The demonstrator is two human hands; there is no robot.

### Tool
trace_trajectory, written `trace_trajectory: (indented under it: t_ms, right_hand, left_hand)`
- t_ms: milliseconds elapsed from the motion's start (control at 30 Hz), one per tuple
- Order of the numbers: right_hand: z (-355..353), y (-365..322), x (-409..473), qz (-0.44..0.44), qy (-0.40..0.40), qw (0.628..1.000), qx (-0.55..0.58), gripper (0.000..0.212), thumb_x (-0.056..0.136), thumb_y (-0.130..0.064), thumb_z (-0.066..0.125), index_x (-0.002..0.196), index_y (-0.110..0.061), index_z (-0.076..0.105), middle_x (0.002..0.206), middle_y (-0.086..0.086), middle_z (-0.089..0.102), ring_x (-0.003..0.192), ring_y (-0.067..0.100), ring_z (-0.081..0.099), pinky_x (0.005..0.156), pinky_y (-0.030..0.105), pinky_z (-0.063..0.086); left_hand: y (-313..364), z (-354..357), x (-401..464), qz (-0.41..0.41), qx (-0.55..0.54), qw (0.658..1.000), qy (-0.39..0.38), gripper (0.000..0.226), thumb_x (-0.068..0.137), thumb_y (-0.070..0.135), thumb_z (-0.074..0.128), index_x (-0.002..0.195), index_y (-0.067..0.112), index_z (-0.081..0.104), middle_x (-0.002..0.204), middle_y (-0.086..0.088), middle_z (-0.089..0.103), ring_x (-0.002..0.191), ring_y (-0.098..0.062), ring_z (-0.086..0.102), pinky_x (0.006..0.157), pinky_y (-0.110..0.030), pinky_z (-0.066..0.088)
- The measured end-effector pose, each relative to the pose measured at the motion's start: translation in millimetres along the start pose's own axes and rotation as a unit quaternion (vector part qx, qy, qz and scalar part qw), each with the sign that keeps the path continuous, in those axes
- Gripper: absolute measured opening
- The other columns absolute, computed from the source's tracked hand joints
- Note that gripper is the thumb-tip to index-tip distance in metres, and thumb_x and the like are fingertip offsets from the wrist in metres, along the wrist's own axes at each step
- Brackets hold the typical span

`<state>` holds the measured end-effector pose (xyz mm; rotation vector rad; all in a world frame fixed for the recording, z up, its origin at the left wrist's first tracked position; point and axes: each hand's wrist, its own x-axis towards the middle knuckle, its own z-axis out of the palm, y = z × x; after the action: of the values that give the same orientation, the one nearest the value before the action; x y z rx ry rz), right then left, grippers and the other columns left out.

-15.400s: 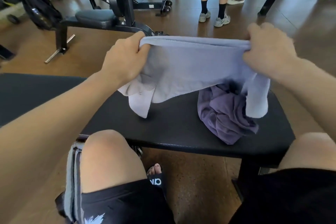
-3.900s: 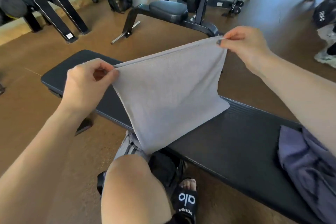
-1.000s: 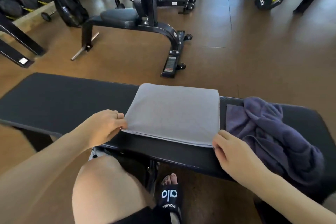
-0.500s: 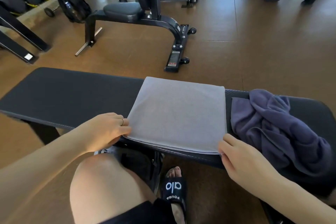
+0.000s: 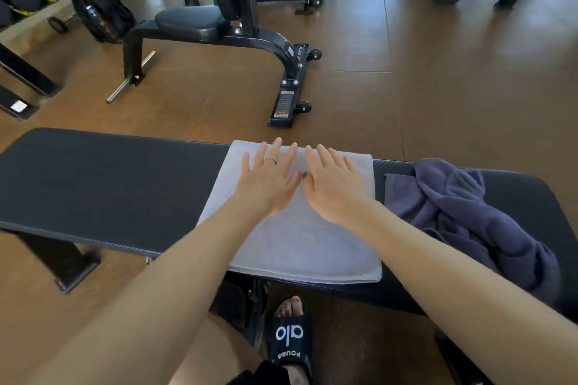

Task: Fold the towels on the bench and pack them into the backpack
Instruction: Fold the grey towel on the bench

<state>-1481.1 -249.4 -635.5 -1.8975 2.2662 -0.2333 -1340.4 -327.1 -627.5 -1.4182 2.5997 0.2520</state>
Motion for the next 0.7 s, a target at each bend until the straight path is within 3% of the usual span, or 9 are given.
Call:
trace_trajectory:
  t_ms: [67, 133, 267, 433, 500, 567, 633, 700]
  right_hand:
    - [17, 17, 12, 0.039, -0.005, 0.999, -0.029, 0.059, 0.103, -0.042, 0.015, 0.157, -0.017, 0.016, 0.163, 0.008, 0.019, 0.150, 0.028, 0.016, 0.120, 0.044, 0.013]
    - [23, 36, 9, 0.050, 0.013, 0.998, -0.037, 0.066, 0.098, -0.046, 0.006, 0.156, -0.018, 0.021, 0.162, 0.010, 0.024, 0.149, 0.030, 0.018, 0.120, 0.047, 0.013]
    - [21, 58, -3, 0.084, 0.009, 0.996, -0.020, 0.060, 0.104, -0.044, 0.017, 0.157, -0.017, 0.018, 0.161, 0.011, 0.023, 0.150, 0.029, 0.015, 0.122, 0.046, 0.012]
    - [-12, 64, 29, 0.139, -0.045, 0.989, 0.018, 0.053, 0.102, -0.048, 0.025, 0.134, -0.011, 0.046, 0.136, 0.019, 0.053, 0.125, 0.038, 0.048, 0.107, 0.049, 0.031]
    - [-22, 74, 42, 0.187, -0.085, 0.977, 0.048, 0.055, 0.102, -0.049, 0.022, 0.135, -0.011, 0.045, 0.136, 0.020, 0.053, 0.126, 0.040, 0.048, 0.108, 0.052, 0.027]
    - [-24, 84, 48, 0.231, -0.121, 0.963, 0.072, 0.058, 0.101, -0.050, 0.021, 0.137, -0.011, 0.046, 0.138, 0.017, 0.054, 0.129, 0.038, 0.046, 0.111, 0.052, 0.021]
    - [-24, 91, 50, 0.256, -0.132, 0.950, 0.118, 0.053, 0.100, -0.049, 0.027, 0.130, -0.013, 0.054, 0.132, 0.012, 0.059, 0.121, 0.034, 0.050, 0.112, 0.051, 0.019]
    - [-24, 96, 53, 0.268, -0.113, 0.938, 0.186, 0.044, 0.096, -0.047, 0.041, 0.122, -0.018, 0.060, 0.123, 0.006, 0.062, 0.107, 0.032, 0.051, 0.111, 0.049, 0.020]
  left_hand:
    - [-2, 15, 8, -0.034, -0.028, 0.999, -0.011, 0.062, 0.103, 0.058, 0.015, 0.159, 0.039, -0.005, 0.168, 0.006, -0.012, 0.154, -0.018, -0.014, 0.123, -0.048, -0.008]
    - [-11, 24, 6, -0.037, -0.029, 0.999, 0.010, 0.062, 0.102, 0.057, 0.013, 0.159, 0.039, -0.004, 0.168, 0.007, -0.012, 0.154, -0.016, -0.015, 0.123, -0.046, -0.010]
    - [-14, 29, 5, -0.026, -0.004, 0.999, 0.036, 0.061, 0.102, 0.056, 0.009, 0.159, 0.038, -0.003, 0.169, 0.007, -0.010, 0.155, -0.015, -0.012, 0.124, -0.046, -0.007]
    - [4, 23, -4, -0.021, -0.003, 0.999, 0.044, 0.066, 0.102, 0.056, 0.016, 0.161, 0.028, 0.004, 0.169, -0.006, 0.000, 0.155, -0.024, -0.004, 0.124, -0.051, -0.002]
    - [31, 21, -29, 0.058, 0.002, 0.996, 0.063, 0.072, 0.098, 0.063, 0.017, 0.157, 0.022, 0.020, 0.163, -0.012, 0.017, 0.150, -0.031, 0.014, 0.122, -0.048, 0.011]
    - [63, 23, -64, 0.187, 0.001, 0.981, 0.049, 0.073, 0.095, 0.069, 0.021, 0.144, 0.017, 0.037, 0.151, -0.009, 0.035, 0.135, -0.029, 0.034, 0.114, -0.044, 0.027]
    - [85, 31, -94, 0.313, 0.026, 0.948, 0.056, 0.068, 0.094, 0.072, 0.031, 0.124, 0.014, 0.051, 0.129, -0.006, 0.052, 0.112, -0.025, 0.047, 0.097, -0.040, 0.040]
    - [92, 42, -105, 0.395, 0.054, 0.911, 0.103, 0.058, 0.094, 0.069, 0.043, 0.107, 0.013, 0.054, 0.109, -0.003, 0.060, 0.096, -0.022, 0.052, 0.083, -0.036, 0.044]
